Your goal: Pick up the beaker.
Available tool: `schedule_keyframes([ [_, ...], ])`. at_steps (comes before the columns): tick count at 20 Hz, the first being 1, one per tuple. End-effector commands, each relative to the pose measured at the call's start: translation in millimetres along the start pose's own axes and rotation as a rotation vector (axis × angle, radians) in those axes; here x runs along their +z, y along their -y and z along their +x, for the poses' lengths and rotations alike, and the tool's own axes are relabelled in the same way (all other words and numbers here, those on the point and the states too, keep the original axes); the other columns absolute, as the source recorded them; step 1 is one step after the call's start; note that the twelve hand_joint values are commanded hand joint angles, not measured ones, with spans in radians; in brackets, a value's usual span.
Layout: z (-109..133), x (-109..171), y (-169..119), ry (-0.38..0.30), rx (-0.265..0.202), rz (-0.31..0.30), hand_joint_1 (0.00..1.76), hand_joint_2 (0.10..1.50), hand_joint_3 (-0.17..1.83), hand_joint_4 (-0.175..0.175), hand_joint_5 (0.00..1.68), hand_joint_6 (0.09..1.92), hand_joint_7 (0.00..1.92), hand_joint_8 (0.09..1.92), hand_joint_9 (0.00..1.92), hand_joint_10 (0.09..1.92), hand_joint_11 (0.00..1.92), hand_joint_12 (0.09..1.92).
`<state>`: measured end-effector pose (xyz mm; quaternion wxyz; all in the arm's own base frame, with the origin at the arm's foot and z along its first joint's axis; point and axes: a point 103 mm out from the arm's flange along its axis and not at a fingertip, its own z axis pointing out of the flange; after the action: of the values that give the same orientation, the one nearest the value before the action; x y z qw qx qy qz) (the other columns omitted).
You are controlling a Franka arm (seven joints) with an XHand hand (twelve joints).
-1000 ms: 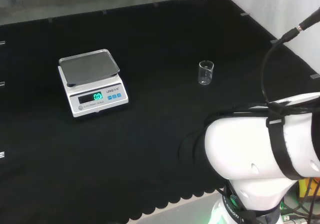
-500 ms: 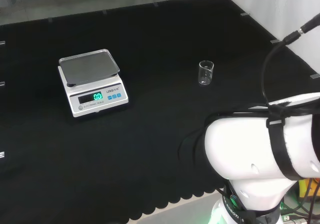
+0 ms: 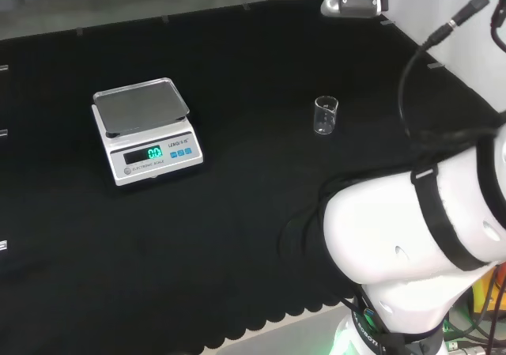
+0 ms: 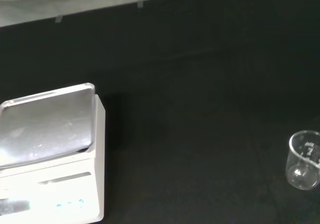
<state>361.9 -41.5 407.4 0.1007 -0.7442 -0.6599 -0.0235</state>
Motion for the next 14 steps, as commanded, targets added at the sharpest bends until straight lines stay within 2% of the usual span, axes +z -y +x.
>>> schedule_keyframes([
  [1,-17,32,-42,-0.053,0.020,0.003,0.22,0.96,-0.03,-0.033,0.00,0.09,0.00,0.44,0.00,0.49,0.00,1.41],
  [4,-26,49,-57,-0.085,0.037,0.016,0.22,0.96,-0.03,-0.034,0.00,0.09,0.00,0.45,0.00,0.49,0.00,1.41],
  [7,-35,69,-69,-0.121,0.047,0.036,0.23,0.96,-0.03,-0.068,0.00,0.09,0.00,0.45,0.00,0.49,0.00,1.41],
  [14,-48,109,-94,-0.116,0.077,0.094,0.24,0.95,-0.03,-0.077,0.03,0.09,0.00,0.46,0.00,0.48,0.00,1.41],
])
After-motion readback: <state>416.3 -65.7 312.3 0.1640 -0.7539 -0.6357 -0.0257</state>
